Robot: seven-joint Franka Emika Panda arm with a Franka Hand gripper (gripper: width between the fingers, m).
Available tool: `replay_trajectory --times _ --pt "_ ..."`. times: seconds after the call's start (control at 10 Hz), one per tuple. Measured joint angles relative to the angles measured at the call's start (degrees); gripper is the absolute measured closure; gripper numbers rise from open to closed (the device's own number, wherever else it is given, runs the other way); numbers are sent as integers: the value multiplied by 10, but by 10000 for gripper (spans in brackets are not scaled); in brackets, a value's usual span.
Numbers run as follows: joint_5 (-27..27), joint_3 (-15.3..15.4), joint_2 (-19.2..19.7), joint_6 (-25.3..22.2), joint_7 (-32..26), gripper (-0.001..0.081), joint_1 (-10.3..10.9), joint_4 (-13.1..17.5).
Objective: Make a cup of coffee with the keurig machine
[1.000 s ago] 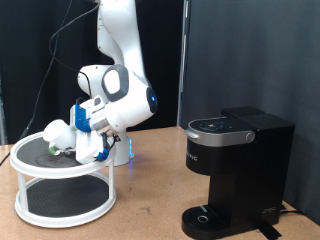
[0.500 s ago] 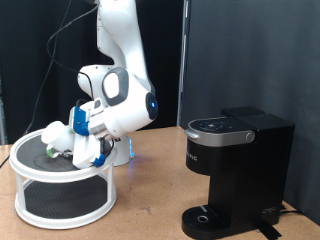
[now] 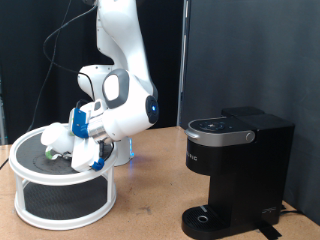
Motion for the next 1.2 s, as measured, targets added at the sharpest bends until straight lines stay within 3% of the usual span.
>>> replay_trajectory --times 0.2,0.5,1.0,1.2 --pt "51 9 9 -31 -25 226 4 22" --pt "122 41 -4 -61 -70 226 22 28" --pt "129 53 -35 -64 -102 226 27 10" --pt "133 53 -75 -45 -123 226 27 -15"
